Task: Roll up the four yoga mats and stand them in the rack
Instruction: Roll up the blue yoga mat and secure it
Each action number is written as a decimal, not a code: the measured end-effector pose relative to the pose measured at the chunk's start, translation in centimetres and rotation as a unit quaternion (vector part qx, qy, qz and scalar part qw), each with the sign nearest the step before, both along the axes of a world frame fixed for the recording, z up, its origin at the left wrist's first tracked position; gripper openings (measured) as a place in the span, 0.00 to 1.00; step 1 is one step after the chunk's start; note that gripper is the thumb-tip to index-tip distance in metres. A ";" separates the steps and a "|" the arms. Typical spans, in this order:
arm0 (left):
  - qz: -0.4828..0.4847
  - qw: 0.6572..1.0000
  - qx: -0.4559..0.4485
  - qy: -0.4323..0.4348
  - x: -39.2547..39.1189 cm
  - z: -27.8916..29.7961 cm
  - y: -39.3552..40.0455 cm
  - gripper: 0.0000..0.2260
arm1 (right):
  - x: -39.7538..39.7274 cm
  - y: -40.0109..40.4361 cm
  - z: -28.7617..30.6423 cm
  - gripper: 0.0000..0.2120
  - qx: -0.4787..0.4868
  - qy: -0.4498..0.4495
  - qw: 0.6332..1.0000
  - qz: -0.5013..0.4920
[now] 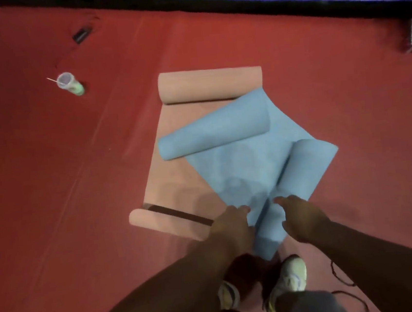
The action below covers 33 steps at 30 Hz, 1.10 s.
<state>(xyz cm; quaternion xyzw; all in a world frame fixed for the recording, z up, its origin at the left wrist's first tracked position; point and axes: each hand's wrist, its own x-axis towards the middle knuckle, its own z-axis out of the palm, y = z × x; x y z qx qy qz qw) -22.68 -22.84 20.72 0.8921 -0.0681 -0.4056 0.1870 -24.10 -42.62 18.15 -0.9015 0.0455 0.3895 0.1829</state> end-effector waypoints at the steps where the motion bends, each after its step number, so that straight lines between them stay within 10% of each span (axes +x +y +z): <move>1: -0.005 1.000 0.004 0.001 -0.2 -2.1 -0.9 0.24 | 0.0 -0.2 -1.9 0.29 -0.001 0.007 1.000 -0.003; 10: -0.097 0.991 0.051 0.083 -3.0 -28.5 -5.0 0.13 | -2.8 -0.5 -26.8 0.27 -0.021 0.005 0.970 -0.242; 20: -0.018 0.985 0.038 0.168 -6.1 -48.6 -8.2 0.48 | -2.6 -2.0 -45.4 0.53 -0.047 0.079 0.836 -0.540; 27: 0.016 0.993 -0.070 0.090 -4.1 -52.3 -8.9 0.38 | -2.6 -3.3 -47.6 0.42 -0.115 0.044 0.750 -0.650; 33: -0.189 0.978 -0.070 -0.056 4.6 -45.3 -10.7 0.36 | -1.2 -3.4 -42.1 0.27 0.018 -0.075 0.610 -0.789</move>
